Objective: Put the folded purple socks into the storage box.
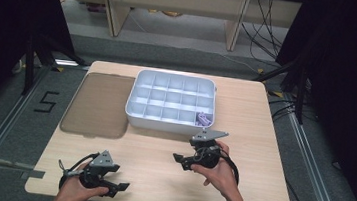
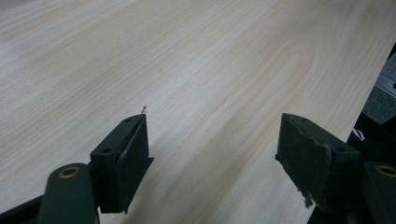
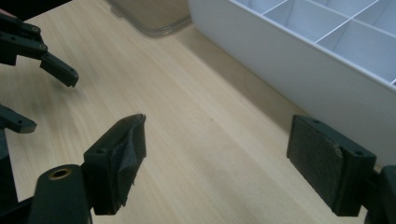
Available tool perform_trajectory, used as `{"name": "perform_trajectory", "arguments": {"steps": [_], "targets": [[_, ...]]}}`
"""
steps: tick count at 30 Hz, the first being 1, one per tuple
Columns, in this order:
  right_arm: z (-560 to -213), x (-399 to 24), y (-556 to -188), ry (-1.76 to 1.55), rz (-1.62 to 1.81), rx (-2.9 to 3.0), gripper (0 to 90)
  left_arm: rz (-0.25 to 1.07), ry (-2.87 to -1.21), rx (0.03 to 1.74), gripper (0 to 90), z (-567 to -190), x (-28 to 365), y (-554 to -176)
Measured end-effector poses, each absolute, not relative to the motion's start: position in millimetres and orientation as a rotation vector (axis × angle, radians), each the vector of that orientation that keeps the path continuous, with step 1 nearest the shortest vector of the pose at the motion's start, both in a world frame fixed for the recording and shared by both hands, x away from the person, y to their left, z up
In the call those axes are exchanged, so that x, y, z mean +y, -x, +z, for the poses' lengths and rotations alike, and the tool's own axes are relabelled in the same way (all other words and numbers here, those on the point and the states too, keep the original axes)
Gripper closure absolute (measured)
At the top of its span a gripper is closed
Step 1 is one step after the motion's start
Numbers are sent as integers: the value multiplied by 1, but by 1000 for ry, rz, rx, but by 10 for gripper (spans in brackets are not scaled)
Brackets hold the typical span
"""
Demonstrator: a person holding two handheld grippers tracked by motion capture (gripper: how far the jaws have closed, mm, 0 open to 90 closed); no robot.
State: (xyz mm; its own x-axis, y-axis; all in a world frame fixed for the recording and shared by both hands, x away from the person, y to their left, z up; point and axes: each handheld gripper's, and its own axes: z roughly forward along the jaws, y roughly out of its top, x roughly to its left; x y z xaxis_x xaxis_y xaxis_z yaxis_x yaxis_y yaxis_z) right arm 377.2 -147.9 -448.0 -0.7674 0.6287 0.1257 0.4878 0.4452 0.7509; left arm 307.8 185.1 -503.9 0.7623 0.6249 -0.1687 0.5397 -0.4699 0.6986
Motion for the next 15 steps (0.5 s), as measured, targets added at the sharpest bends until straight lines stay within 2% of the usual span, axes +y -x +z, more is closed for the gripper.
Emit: {"name": "perform_trajectory", "arguments": {"steps": [15], "targets": [[-464, -144, -360, -933, 1226, 2565, 206, 155, -2194, 861, 247, -503, 186, -308]]}}
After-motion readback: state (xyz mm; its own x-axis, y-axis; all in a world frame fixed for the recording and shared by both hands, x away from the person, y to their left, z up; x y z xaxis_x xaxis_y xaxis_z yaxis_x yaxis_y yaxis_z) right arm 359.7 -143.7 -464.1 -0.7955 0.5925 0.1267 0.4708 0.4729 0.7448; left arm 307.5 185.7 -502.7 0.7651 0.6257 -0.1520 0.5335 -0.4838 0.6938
